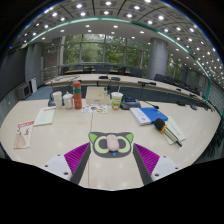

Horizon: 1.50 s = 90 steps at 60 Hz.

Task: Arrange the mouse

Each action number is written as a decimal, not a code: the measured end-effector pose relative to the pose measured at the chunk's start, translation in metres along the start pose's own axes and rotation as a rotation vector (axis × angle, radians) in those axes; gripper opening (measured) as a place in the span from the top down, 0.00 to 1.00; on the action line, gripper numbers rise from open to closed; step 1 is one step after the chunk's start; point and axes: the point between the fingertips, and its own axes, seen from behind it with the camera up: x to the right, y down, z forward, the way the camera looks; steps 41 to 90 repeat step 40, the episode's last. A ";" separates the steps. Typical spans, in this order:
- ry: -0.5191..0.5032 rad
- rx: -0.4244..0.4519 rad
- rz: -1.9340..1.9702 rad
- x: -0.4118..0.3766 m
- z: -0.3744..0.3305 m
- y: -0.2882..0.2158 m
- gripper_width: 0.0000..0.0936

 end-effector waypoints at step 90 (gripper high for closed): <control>0.000 0.033 0.002 -0.036 -0.150 0.029 0.09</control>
